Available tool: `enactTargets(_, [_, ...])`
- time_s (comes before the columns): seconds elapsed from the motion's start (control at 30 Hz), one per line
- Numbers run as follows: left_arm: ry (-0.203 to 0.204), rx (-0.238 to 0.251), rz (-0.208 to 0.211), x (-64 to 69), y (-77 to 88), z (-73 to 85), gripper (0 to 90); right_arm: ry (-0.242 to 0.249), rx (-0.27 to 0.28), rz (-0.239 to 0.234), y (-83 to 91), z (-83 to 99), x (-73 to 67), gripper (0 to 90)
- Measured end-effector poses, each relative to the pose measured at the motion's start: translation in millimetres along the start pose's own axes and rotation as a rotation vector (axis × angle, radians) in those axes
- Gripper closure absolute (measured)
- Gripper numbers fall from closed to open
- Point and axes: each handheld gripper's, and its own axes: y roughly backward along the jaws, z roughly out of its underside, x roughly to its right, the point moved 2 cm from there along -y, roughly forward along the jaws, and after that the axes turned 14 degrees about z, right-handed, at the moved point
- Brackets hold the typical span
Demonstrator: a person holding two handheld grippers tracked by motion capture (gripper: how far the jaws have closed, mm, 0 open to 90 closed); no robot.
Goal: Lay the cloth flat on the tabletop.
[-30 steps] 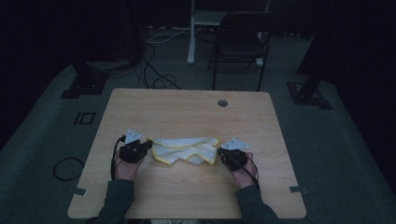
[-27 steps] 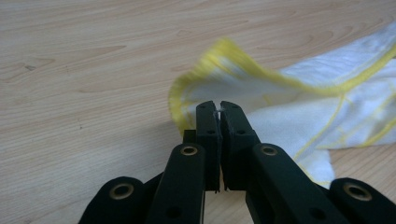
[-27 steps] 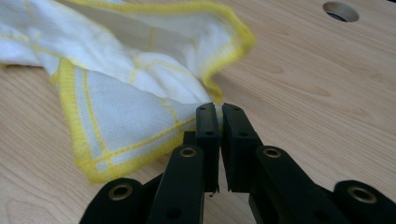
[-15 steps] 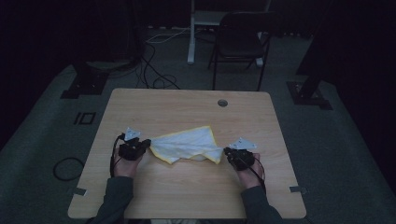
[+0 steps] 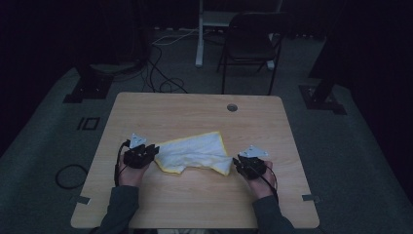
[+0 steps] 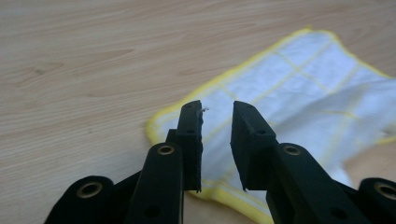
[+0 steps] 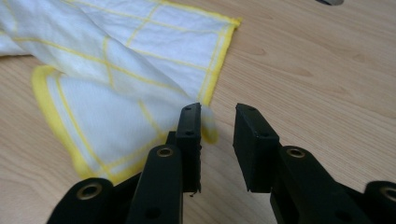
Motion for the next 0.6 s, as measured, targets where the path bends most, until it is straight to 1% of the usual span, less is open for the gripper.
enactTargets(0.1, [-0.033,0.000,0.029,15.4,2.0,3.7,73.3,0.012,0.021,-0.011,5.3,-1.0,-5.0,68.5])
enactTargets(0.13, [-0.033,0.000,0.029,15.4,2.0,3.7,73.3,0.018,0.030,-0.017,7.1,-1.3,-7.2,67.8])
enactTargets(0.2, [-0.053,-0.013,0.044,25.4,0.6,7.3,73.3,0.026,0.038,-0.024,9.0,-1.7,-10.0,67.2])
enactTargets(0.23, [-0.053,-0.013,0.044,25.4,0.6,7.3,73.3,0.026,0.038,-0.024,9.0,-1.7,-10.0,67.2])
enactTargets(0.27, [-0.087,-0.039,0.073,41.0,-5.1,12.8,73.3,0.047,0.059,-0.048,14.1,-2.4,-20.1,65.5])
enactTargets(0.37, [-0.131,-0.074,0.103,55.7,-13.9,17.2,73.0,0.064,0.079,-0.077,16.8,-2.8,-29.2,64.7])
enactTargets(0.4, [-0.131,-0.074,0.103,55.7,-13.9,17.2,72.4,0.064,0.079,-0.077,16.8,-2.8,-29.2,64.7])
enactTargets(0.43, [-0.160,-0.100,0.116,64.6,-20.8,20.6,71.9,0.081,0.088,-0.097,18.1,-3.1,-35.6,64.1])
enactTargets(0.53, [-0.193,-0.134,0.128,74.6,-31.8,26.1,69.9,0.106,0.090,-0.120,18.8,-3.2,-43.6,62.7])
enactTargets(0.57, [-0.208,-0.147,0.126,77.1,-35.6,27.9,69.4,0.113,0.088,-0.129,18.7,-2.8,-46.3,62.5])
enactTargets(0.6, [-0.208,-0.147,0.126,77.1,-35.6,27.9,69.2,0.113,0.088,-0.129,18.7,-2.8,-46.3,62.5])
